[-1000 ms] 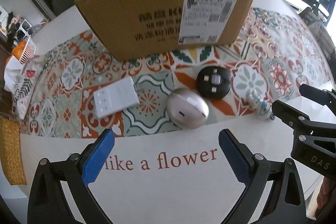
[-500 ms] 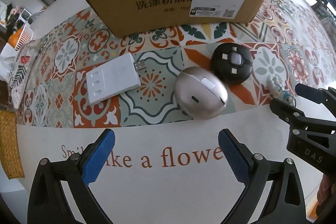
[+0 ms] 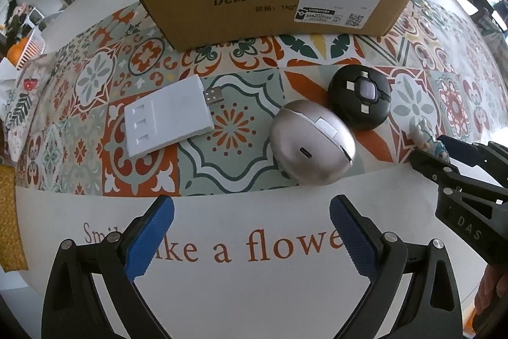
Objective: Organize rigid objects
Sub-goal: 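Grasp the white figurine with the right gripper while the left gripper grasps the silver egg device, then lift both held items and carry them over the cardboard box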
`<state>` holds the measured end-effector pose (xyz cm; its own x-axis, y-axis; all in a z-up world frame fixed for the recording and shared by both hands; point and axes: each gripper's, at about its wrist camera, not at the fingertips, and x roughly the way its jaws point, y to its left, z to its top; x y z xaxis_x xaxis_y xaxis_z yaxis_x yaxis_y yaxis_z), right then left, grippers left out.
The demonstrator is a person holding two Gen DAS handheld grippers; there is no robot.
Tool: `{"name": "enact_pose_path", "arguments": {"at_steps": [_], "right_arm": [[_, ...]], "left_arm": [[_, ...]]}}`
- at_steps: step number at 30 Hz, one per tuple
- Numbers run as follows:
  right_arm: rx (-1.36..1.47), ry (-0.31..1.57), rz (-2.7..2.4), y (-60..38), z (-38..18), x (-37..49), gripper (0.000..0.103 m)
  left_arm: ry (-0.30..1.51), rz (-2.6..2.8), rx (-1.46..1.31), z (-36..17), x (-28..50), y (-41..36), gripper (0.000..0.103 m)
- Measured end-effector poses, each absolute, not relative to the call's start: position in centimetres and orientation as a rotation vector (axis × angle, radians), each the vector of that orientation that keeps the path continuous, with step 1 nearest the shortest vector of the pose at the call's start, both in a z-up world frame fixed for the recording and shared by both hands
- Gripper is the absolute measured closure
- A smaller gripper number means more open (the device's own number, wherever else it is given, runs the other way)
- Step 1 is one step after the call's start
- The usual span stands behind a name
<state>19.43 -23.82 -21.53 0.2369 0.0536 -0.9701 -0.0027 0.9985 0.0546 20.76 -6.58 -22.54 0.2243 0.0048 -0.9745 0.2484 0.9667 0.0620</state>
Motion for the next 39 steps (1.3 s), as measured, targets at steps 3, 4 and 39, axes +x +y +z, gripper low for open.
{"name": "enact_pose_path", "arguments": {"at_steps": [3, 4, 39], "right_arm": [[0.06, 1.322, 0.037, -24.0, -21.4, 19.2, 0.071], [0.068, 1.319, 0.037, -24.1, -21.4, 19.1, 0.071], [0.182, 1.275, 0.021, -25.8, -19.0, 18.3, 0.071]], "left_arm": [[1.329, -0.184, 0.223, -22.5, 20.9, -6.7, 0.003], [1.326, -0.192, 0.225, -22.5, 21.0, -6.9, 0.003], [1.297, -0.336, 0.222, -25.3, 23.9, -11.1, 0.04]]}}
